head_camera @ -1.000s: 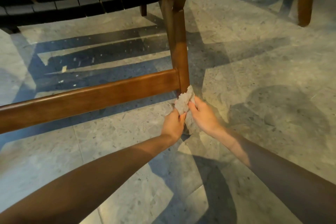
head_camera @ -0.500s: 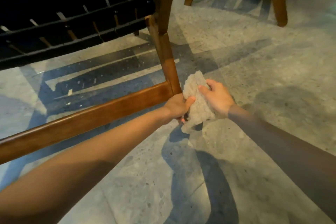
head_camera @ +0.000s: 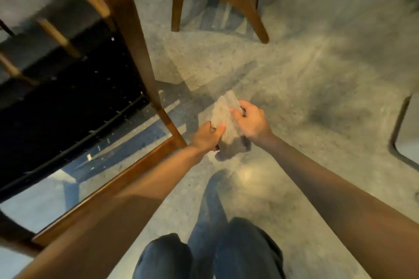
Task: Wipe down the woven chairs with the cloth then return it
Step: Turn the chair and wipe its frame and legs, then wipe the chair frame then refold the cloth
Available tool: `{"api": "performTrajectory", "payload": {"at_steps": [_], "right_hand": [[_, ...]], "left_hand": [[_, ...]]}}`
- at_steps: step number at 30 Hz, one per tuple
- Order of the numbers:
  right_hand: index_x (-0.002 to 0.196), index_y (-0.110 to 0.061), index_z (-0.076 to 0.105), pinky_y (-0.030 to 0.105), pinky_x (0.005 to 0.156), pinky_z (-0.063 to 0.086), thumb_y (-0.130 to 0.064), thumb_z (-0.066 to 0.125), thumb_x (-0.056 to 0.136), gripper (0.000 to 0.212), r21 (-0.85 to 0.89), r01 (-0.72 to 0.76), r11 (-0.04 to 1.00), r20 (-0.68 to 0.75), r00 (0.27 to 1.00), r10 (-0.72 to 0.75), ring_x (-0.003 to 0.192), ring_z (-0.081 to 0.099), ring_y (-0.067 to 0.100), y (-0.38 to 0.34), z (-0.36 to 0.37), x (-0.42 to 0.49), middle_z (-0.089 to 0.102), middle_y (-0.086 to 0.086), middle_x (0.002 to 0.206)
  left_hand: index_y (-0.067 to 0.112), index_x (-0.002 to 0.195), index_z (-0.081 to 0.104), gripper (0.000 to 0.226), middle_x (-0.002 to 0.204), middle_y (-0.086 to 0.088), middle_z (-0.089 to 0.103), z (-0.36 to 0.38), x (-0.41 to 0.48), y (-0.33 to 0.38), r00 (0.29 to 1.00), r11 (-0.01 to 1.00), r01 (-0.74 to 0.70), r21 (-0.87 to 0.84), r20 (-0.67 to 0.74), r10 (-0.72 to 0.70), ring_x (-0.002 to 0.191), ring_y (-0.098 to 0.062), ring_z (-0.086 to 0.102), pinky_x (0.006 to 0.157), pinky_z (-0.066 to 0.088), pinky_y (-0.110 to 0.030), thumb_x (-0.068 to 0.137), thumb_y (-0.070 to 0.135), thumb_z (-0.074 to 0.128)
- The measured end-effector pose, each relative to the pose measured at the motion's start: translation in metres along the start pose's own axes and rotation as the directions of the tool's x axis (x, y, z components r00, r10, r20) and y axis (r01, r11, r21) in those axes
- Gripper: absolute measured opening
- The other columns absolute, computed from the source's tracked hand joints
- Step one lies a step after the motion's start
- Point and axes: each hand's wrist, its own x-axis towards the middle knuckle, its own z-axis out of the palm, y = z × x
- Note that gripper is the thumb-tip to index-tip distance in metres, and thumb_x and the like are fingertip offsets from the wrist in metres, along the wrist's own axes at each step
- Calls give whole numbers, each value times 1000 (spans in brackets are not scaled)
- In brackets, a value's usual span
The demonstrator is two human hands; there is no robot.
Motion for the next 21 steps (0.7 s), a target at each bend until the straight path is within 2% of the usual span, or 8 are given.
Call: {"api": "performTrajectory", "payload": {"at_steps": [2,4,6,8,12,15,18,21], "right_hand": [[87,-3,58,39,62,38,-21,50,96,22,15,33,999,-14,999,-32,69,52,25,-32,-38,-21,50,2,65],[76,-7,50,35,58,35,-19,50,95,23,33,32,999,-19,999,-31,61,46,21,-64,-71,-42,44,2,62],[68,-14,40,24,50,30,-19,49,92,26,37,-2,999,-25,1000,3,53,37,10,-96,-100,-61,40,-1,60],[66,-17,33,22,49,29,-20,48,91,30,46,-6,999,-3,1000,7,50,33,8,-125,-126,-80,36,-2,59],[66,-17,34,20,48,29,-24,49,93,32,47,8,999,52,999,-11,50,35,4,-181,-169,-115,36,-2,59],[74,-12,48,28,55,37,-27,54,93,24,94,34,995,113,993,-45,55,40,5,-222,-185,-129,50,2,64],[86,-19,56,39,65,50,-29,54,94,13,98,90,991,232,966,-110,67,59,13,-263,-193,-138,63,0,75],[97,-14,57,51,67,54,-35,52,95,21,109,135,985,326,931,-164,75,65,23,-295,-190,-148,67,7,84]], "left_hand": [[6,124,51,33,119,-16,58,-5,-31,37,1000,993,3,117,-22,0,105,-27,58,85,47,-28,101,28,40],[7,123,51,36,115,-12,58,-12,-65,67,997,978,48,205,-76,-33,102,-25,58,87,46,-32,100,34,41],[13,114,53,30,103,-9,61,-20,-99,93,996,996,30,87,-83,-23,91,-21,60,79,50,-33,99,37,42],[12,107,55,28,101,-13,64,-31,-135,117,997,998,20,-65,-70,-25,92,-24,63,83,54,-40,98,37,44],[0,109,57,39,106,-19,64,-59,-203,164,994,991,53,-120,-88,-63,98,-28,63,86,53,-45,96,37,50],[2,115,57,41,108,-16,65,-83,-245,181,994,989,38,-144,-100,-53,98,-27,64,87,53,-44,96,37,49],[3,117,55,40,107,-17,64,-108,-282,185,989,980,24,-197,-140,-52,95,-26,64,82,55,-39,96,37,48],[5,113,56,36,100,-15,63,-130,-314,178,975,963,5,-269,-211,-64,89,-24,63,73,55,-30,94,35,53]]}}
